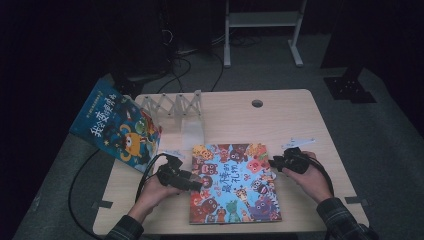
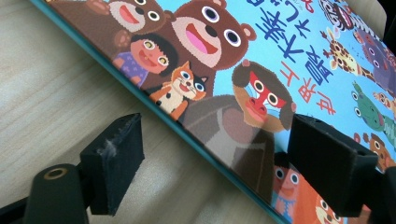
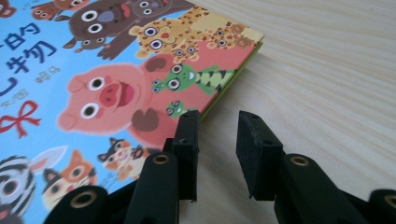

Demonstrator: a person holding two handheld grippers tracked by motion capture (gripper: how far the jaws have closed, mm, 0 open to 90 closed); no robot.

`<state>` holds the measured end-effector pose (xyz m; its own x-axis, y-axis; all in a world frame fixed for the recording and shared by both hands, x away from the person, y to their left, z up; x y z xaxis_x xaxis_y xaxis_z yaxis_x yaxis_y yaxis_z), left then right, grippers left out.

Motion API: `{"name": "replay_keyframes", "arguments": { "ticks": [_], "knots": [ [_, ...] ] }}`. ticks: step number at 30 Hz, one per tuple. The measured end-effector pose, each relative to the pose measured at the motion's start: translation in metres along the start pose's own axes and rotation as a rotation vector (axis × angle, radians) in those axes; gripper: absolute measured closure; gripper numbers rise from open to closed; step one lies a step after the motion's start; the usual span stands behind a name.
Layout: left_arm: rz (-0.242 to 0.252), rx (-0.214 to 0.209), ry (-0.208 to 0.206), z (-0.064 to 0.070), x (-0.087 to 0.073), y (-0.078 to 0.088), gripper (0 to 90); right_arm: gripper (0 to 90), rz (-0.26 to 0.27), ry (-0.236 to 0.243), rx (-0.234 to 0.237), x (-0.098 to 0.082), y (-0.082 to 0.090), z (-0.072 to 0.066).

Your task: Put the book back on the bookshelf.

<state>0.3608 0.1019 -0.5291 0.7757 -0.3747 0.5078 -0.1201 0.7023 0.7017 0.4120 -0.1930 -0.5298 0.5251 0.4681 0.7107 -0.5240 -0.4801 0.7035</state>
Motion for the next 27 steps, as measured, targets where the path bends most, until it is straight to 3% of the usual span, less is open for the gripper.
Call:
{"name": "replay_keyframes", "arguments": {
  "ticks": [15,23,25,27],
  "knots": [
    [-0.026,-0.054,0.004,0.008,-0.002,-0.01,14.7,64.4,-0.001,0.044,0.041,-0.009,0.019,-0.02],
    [-0.022,-0.06,0.011,0.01,-0.001,-0.012,14.0,59.0,0.021,0.009,0.093,-0.013,0.026,-0.026],
    [-0.022,-0.06,0.006,0.011,-0.001,-0.013,13.8,53.6,0.027,0.006,0.103,-0.013,0.027,-0.026],
    [-0.024,-0.059,0.006,0.011,-0.001,-0.013,13.6,50.7,0.042,-0.009,0.153,-0.012,0.028,-0.031]
  ]
}}
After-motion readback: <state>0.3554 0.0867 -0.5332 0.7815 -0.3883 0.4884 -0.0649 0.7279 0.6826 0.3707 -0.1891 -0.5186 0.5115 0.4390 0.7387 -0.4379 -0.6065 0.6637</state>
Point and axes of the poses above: each handheld gripper's, and its own axes: y roughly backward along the jaws, x roughly out of its top, z roughly to its right, the point moved 10 cm from there along -y, roughly forward along the jaws, and after that the axes turned 8 degrees about y, right-handed, at the moved point
